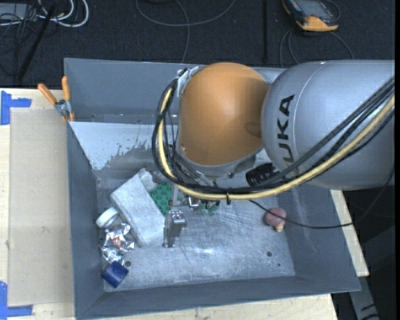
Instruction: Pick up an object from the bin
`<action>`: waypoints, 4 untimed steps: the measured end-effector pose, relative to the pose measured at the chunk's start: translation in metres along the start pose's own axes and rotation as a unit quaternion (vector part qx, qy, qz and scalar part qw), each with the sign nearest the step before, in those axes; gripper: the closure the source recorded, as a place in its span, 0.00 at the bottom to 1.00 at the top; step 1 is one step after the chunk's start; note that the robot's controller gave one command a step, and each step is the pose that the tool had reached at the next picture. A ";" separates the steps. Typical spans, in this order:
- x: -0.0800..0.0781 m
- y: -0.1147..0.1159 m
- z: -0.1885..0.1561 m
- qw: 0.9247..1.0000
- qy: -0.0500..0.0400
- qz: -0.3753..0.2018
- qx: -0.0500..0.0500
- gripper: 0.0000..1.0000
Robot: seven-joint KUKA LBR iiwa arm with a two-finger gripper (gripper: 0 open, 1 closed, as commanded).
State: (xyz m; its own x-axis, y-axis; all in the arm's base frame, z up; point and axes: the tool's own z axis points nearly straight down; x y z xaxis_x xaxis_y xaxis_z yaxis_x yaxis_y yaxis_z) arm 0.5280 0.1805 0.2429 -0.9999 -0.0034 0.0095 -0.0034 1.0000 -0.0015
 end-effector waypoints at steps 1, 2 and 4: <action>-0.041 0.064 0.174 0.982 -0.007 -0.187 -0.001 0.00; 0.029 0.057 0.143 0.928 -0.003 -0.372 0.001 0.00; 0.024 0.020 0.174 0.794 -0.005 -0.608 0.002 0.00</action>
Offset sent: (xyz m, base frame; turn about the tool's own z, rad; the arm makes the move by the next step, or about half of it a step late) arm 0.0386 0.0628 -0.1729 -0.3782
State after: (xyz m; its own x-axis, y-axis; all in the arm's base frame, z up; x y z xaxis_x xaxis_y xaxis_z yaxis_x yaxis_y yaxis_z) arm 0.5025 0.2003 0.0694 -0.2585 -0.9660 -0.0023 -0.9660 0.2585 -0.0003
